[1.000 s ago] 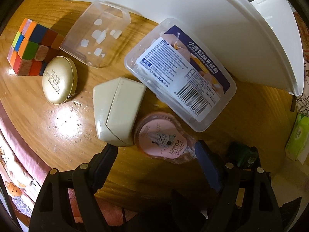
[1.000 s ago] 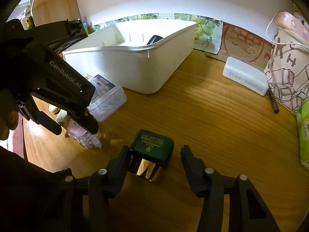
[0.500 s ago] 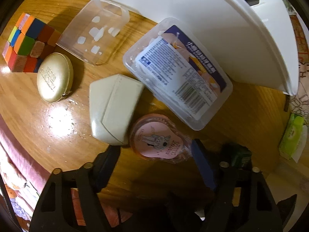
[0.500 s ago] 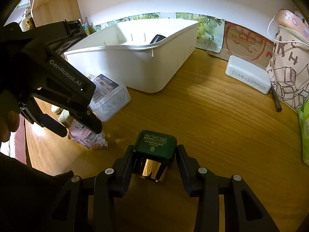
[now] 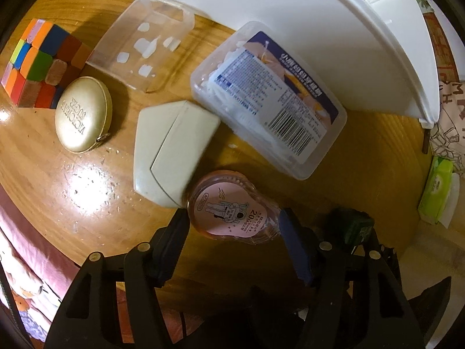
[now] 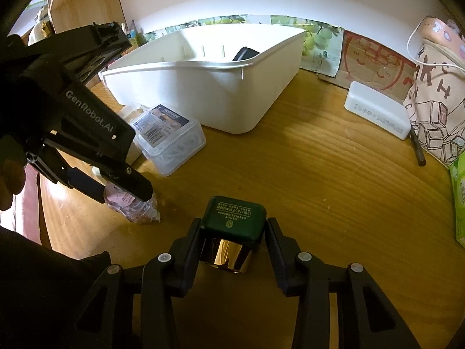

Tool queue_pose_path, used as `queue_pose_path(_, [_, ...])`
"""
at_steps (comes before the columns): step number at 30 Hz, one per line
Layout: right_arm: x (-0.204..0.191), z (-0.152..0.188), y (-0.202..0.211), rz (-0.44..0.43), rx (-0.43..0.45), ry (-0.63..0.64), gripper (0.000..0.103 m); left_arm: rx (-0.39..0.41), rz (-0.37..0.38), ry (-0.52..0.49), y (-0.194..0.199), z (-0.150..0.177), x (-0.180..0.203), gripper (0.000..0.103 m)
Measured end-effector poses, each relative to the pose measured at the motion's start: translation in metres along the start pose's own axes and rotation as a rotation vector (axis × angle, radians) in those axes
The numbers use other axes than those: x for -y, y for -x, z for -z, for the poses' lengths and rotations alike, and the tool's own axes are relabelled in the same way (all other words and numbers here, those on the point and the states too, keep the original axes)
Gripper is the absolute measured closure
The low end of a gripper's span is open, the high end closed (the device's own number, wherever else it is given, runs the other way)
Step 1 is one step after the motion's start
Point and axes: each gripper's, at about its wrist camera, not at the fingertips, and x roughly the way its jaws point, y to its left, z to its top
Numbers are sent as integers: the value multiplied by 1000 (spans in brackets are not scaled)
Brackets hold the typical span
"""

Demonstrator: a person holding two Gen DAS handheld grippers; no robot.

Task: Organize rigid objects
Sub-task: 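Grasp the pink tape roll with the left tool while the right tool holds the bottle, then carry the tape roll with the left tool while the right tool carries the bottle over the bin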

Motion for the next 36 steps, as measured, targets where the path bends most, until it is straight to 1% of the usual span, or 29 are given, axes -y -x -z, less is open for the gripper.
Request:
queue_pose_path(5, [-1,-1,-2,-6,-12,-5,60,-21,-2,-7,-3,9,-9,36])
queue_pose_path(12, [-4,-4,-6,-17,-32,-6,60,-41,4,2,-4,25,-32,36])
queue_pose_path(15, [-8,-4,-6,-19,-47,-2,60,-47,20,18,-3,31,-46,36])
queue_pose_path(17, [-13,-5,-6,-16,-58,3,60,-45,29,29,-3,36,-62,36])
queue_pose_path(20, [-18,-8,-4,-38,-62,-1,60,-44,45,46,-3,41,-77,36])
queue_pose_path(27, [-41,-16,2,-57,-59,46,60,-9,84,83,8,52,-120,36])
queue_pose_path(32, [-58,-29,9,-73,-41,93,60,34,103,100,27,60,-154,36])
queue_pose_path(36, [-70,-42,16,-85,-15,122,60,70,110,98,42,66,-172,36])
